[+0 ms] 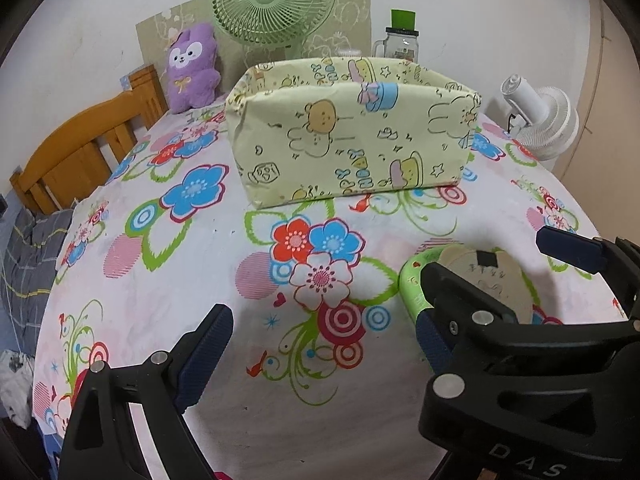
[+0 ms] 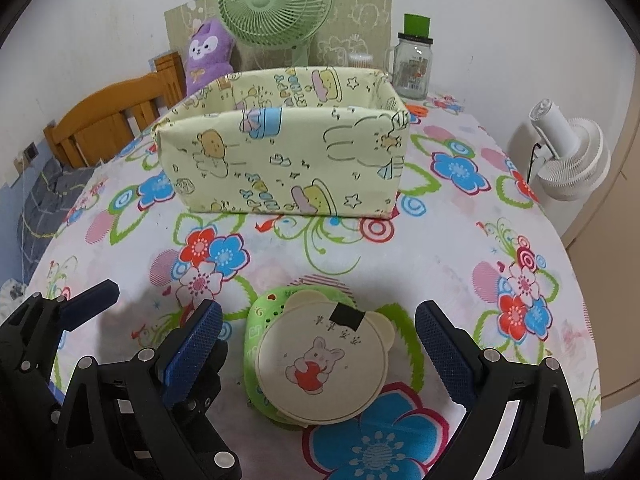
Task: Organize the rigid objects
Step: 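Move the right tool to the cream bunny-printed round case and grasp it, then grasp the green panda case with the left tool while the right tool holds the bunny case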
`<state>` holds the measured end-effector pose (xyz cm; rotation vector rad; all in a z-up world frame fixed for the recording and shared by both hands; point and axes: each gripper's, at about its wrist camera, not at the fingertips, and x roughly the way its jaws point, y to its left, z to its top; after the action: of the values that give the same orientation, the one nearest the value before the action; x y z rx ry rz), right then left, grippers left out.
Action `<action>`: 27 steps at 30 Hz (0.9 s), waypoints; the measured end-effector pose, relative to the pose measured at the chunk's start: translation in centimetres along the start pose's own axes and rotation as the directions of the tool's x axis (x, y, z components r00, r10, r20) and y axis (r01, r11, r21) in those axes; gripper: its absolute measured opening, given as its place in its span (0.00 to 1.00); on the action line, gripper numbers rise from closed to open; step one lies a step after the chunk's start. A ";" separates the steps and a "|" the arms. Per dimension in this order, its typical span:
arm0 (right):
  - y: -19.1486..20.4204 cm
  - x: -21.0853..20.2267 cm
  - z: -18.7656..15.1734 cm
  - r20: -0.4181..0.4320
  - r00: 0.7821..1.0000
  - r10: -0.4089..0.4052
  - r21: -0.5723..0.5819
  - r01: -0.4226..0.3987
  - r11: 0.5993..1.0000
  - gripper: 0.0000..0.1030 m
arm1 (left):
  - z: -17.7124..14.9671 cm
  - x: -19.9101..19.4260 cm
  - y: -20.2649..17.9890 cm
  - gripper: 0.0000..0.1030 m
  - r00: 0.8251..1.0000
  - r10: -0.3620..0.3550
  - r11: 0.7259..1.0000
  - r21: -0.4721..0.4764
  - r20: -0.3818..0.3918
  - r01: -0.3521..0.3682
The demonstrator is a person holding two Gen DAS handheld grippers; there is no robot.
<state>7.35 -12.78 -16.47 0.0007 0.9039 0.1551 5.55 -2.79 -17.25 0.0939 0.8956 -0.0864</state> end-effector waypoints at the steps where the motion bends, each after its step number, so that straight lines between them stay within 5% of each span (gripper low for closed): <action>1: 0.0 0.1 -0.1 -0.004 1.000 -0.002 0.003 0.002 1.000 0.96 | -0.1 0.1 0.1 0.91 1.000 -0.002 1.000 -0.002 -0.004 0.002; 19: -0.6 2.5 -1.8 -0.087 0.996 -0.030 0.067 0.036 0.997 0.95 | -1.5 1.4 -0.6 0.91 0.999 -0.024 1.000 0.008 -0.048 0.024; 23: -0.3 2.1 -1.9 -0.073 0.997 -0.013 0.059 0.017 0.998 0.80 | -1.4 1.5 -0.4 0.91 0.998 -0.028 1.000 -0.002 -0.052 0.028; 27: -0.2 1.9 -1.9 -0.071 0.997 -0.010 0.063 0.014 0.998 0.77 | -1.3 1.4 -0.5 0.91 0.999 -0.022 1.000 0.002 -0.049 0.022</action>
<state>7.09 -12.87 -19.17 0.0492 0.9787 0.1159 5.32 -3.20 -19.19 0.0889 0.9457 -0.1065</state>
